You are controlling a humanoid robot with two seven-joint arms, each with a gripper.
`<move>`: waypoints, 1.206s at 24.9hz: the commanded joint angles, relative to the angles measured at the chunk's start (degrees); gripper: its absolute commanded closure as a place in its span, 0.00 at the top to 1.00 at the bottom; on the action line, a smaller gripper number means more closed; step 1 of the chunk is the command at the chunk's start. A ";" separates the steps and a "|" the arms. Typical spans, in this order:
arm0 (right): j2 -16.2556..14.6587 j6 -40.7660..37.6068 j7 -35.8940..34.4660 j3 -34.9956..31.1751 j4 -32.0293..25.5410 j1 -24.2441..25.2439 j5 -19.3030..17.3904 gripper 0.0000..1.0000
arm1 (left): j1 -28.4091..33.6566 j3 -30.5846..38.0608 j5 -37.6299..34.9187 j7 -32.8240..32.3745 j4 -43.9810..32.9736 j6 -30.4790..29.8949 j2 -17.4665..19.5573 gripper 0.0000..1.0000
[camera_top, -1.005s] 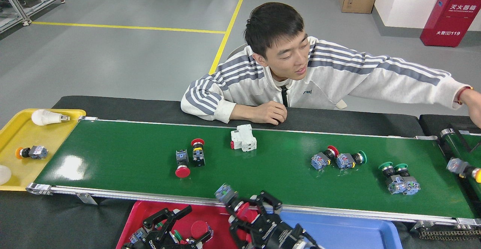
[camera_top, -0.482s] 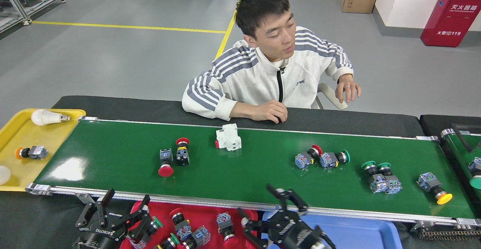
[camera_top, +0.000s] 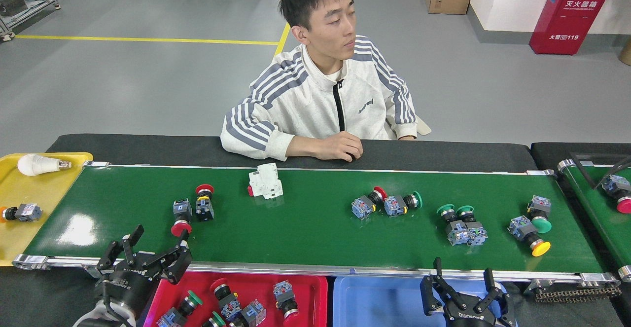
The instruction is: Pick switch part from conveyor to tray
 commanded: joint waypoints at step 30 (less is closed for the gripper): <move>0.61 0.21 6.60 4.18 20.00 -20.29 0.17 1.00 | -19.29 0.26 4.49 0.37 30.05 -8.18 0.09 0.23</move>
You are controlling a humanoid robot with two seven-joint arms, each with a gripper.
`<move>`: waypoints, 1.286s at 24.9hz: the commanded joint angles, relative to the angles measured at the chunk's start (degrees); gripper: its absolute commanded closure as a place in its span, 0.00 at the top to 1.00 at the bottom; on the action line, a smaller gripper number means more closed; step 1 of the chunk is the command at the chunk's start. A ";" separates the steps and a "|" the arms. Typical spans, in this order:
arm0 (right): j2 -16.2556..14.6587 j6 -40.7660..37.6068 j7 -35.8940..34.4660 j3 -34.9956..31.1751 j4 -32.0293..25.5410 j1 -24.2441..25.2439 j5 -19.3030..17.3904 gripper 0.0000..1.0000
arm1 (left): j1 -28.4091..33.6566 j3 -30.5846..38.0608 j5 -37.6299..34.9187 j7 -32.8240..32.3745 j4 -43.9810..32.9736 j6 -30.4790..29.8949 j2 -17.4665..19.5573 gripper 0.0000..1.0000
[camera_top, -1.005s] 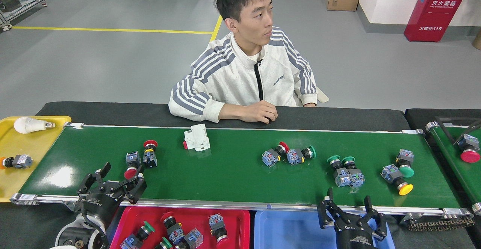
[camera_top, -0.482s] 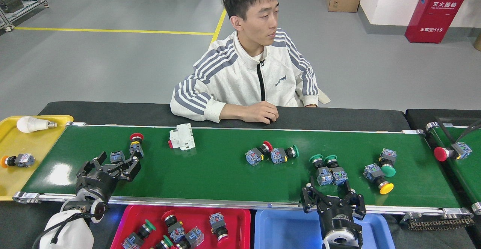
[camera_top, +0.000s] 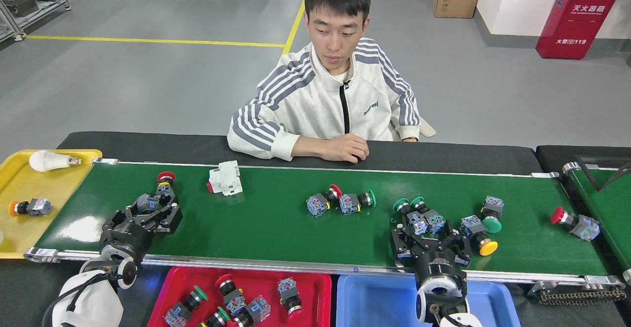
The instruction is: Pick switch part from conveyor to tray
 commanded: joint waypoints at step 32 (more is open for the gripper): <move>-0.82 -31.30 0.89 28.52 -16.20 6.98 2.14 1.00 | 32.02 7.16 1.20 -0.42 -39.68 -27.40 -6.01 1.00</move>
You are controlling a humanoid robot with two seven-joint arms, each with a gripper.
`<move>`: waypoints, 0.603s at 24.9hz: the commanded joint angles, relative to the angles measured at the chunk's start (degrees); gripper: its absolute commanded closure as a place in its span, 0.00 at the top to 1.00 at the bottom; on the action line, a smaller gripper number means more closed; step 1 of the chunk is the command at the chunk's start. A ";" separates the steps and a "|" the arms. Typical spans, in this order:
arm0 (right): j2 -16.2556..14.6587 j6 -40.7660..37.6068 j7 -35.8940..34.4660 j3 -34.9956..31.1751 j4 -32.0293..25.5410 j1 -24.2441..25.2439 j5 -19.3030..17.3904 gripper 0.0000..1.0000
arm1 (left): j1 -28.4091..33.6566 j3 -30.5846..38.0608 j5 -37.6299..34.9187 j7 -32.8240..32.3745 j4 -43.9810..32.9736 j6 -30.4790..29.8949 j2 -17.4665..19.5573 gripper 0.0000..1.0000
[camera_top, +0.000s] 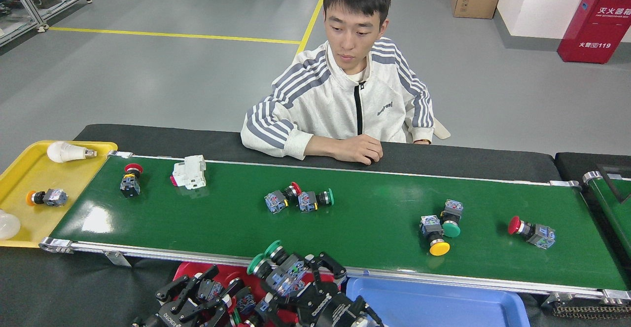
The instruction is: Pick switch part from conveyor to tray
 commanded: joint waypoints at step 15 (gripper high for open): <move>-0.82 42.10 -12.92 -15.52 -11.14 14.34 -0.61 0.99 | 1.76 10.91 0.05 0.72 -0.33 17.52 -0.07 1.00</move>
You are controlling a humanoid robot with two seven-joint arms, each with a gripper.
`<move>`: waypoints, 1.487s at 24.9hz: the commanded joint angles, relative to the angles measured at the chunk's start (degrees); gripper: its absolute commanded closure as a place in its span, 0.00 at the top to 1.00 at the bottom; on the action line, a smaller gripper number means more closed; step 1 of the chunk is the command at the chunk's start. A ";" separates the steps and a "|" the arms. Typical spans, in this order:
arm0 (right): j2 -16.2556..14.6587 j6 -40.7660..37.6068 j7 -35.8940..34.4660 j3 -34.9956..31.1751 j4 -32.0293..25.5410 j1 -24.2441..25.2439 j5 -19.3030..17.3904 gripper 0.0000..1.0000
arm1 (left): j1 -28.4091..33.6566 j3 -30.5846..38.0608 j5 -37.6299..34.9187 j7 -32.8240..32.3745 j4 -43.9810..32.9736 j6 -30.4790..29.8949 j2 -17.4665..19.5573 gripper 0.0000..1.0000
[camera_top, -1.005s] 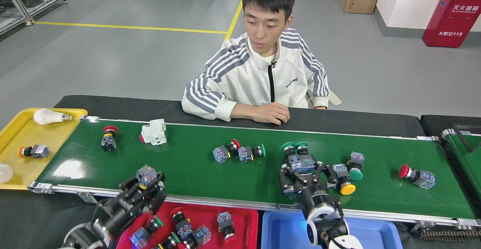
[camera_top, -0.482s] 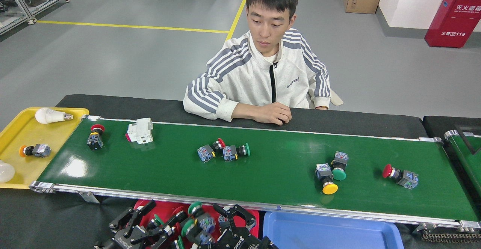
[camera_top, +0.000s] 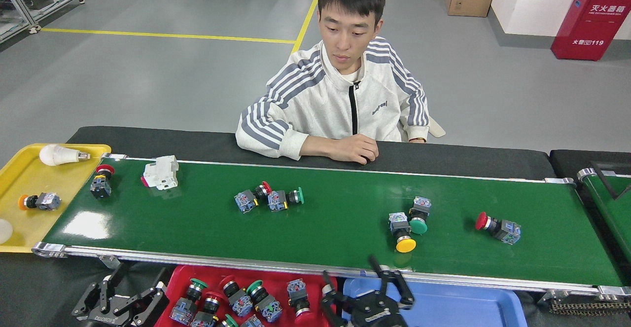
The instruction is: Pick switch part from conveyor to tray
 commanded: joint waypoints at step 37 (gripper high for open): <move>4.51 -6.23 10.03 6.90 37.67 -35.98 -9.22 0.45 | -51.36 -27.45 -10.59 10.20 63.71 2.11 10.71 1.00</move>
